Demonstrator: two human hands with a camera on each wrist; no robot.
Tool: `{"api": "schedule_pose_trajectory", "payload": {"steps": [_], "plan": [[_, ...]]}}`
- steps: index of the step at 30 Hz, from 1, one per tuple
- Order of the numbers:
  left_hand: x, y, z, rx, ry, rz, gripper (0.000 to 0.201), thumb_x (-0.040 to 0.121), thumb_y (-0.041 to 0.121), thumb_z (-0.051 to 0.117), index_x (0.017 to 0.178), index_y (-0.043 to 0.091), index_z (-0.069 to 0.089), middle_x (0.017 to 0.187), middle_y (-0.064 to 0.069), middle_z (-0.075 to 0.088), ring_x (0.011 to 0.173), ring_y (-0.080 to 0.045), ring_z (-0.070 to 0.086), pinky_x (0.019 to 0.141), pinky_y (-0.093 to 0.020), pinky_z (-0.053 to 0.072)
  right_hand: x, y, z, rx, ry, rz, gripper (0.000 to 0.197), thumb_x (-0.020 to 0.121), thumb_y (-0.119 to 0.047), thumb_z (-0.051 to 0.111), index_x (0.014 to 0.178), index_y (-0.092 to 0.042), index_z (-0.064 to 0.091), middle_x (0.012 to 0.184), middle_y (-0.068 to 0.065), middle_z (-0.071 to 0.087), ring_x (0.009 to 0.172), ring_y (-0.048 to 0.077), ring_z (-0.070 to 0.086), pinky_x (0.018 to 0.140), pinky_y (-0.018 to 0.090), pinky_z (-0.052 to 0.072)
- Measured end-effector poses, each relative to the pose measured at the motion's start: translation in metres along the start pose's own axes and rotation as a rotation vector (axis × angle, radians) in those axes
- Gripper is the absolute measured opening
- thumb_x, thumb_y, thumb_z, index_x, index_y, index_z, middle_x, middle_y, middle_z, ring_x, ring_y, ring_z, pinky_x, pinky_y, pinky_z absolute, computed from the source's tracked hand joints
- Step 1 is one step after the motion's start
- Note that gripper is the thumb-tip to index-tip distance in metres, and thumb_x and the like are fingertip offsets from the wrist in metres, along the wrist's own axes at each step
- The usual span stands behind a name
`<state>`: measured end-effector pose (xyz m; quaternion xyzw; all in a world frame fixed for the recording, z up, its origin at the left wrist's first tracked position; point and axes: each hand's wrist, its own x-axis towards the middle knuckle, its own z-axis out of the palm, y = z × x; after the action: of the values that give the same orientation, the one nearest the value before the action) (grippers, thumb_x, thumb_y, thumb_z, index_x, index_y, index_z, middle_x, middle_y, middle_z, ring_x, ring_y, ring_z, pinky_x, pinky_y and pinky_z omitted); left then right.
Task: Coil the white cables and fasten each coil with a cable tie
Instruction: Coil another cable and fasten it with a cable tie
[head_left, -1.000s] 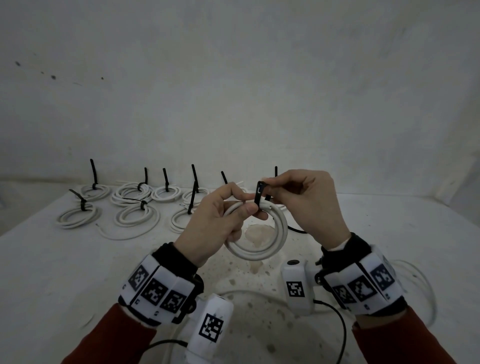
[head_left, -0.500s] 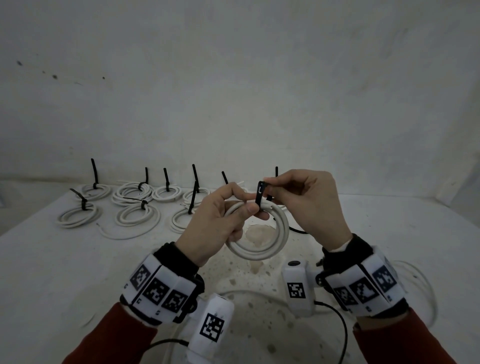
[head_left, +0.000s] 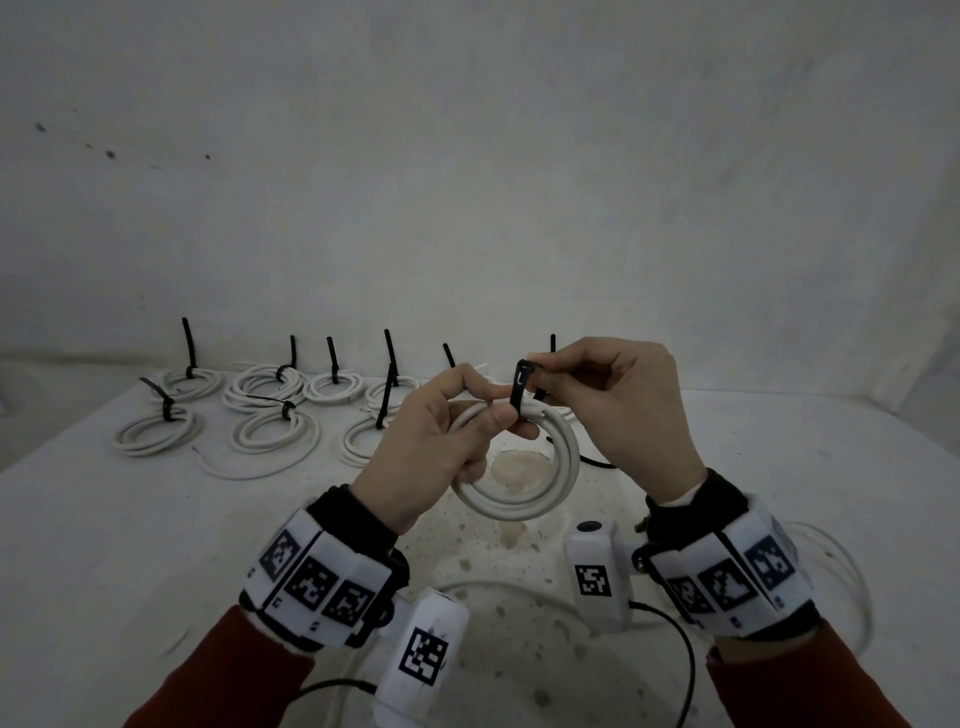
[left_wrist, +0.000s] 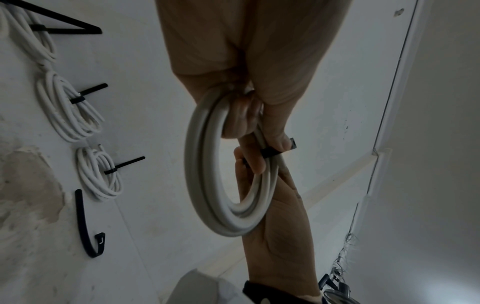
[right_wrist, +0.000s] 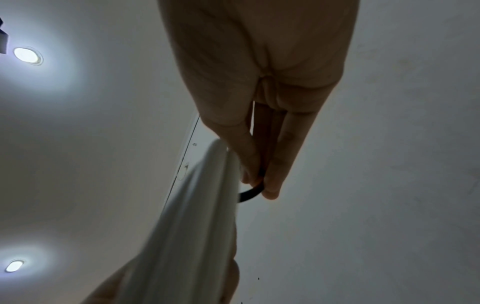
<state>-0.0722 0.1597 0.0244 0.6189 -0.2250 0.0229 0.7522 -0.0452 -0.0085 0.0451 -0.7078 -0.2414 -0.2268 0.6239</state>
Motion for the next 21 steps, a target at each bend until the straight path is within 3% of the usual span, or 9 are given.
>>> {"api": "schedule_pose_trajectory", "payload": {"steps": [5,11,14,16,18,21], "plan": [[0.0,0.001,-0.001,-0.028,-0.006,-0.002,0.015,0.079,0.024,0.064,0.067,0.031,0.058,0.08,-0.018,0.071,0.039,-0.006,0.025,0.041,-0.019,0.029,0.0,0.001,0.002,-0.027,0.004,-0.005,0.018,0.075,0.004,0.075,0.076,-0.014,0.075,0.073,0.001,0.074,0.067,0.016,0.072,0.064,0.02,0.054],[0.0,-0.001,-0.002,-0.025,-0.004,-0.024,0.017,0.082,0.02,0.065,0.078,0.015,0.049,0.081,-0.021,0.07,0.039,-0.008,0.023,0.041,-0.019,0.028,0.0,0.004,0.0,-0.07,-0.005,-0.053,0.015,0.076,0.003,0.075,0.081,-0.012,0.076,0.076,-0.002,0.075,0.071,0.012,0.072,0.068,0.022,0.055],[0.001,0.001,-0.003,-0.001,0.008,-0.046,0.018,0.083,0.017,0.064,0.078,0.013,0.047,0.081,-0.021,0.07,0.04,-0.008,0.023,0.041,-0.019,0.028,0.0,0.003,0.0,-0.115,-0.059,-0.062,0.019,0.081,0.004,0.067,0.084,-0.012,0.076,0.084,0.0,0.075,0.08,0.013,0.073,0.073,0.032,0.059],[0.001,0.003,-0.004,0.041,0.021,-0.052,0.016,0.079,0.019,0.061,0.078,0.012,0.047,0.082,-0.02,0.07,0.04,-0.009,0.024,0.041,-0.019,0.029,0.0,0.0,-0.001,-0.032,-0.079,-0.008,0.015,0.081,-0.004,0.06,0.085,-0.005,0.075,0.087,0.006,0.075,0.083,0.02,0.073,0.075,0.038,0.059],[0.001,0.004,-0.005,0.093,0.024,-0.05,0.015,0.078,0.02,0.061,0.078,0.013,0.048,0.082,-0.02,0.071,0.04,-0.01,0.027,0.041,-0.021,0.03,0.0,-0.004,-0.002,0.076,-0.089,0.058,0.024,0.08,-0.022,0.066,0.082,0.001,0.073,0.085,0.014,0.074,0.082,0.028,0.072,0.075,0.042,0.059],[0.001,0.004,-0.006,0.161,0.019,-0.056,0.013,0.082,0.019,0.061,0.078,0.014,0.049,0.083,-0.018,0.071,0.041,-0.012,0.029,0.043,-0.023,0.032,-0.002,-0.006,0.001,0.028,-0.11,0.059,0.03,0.074,-0.036,0.079,0.077,-0.007,0.073,0.08,0.008,0.074,0.077,0.026,0.072,0.077,0.048,0.058]]}}
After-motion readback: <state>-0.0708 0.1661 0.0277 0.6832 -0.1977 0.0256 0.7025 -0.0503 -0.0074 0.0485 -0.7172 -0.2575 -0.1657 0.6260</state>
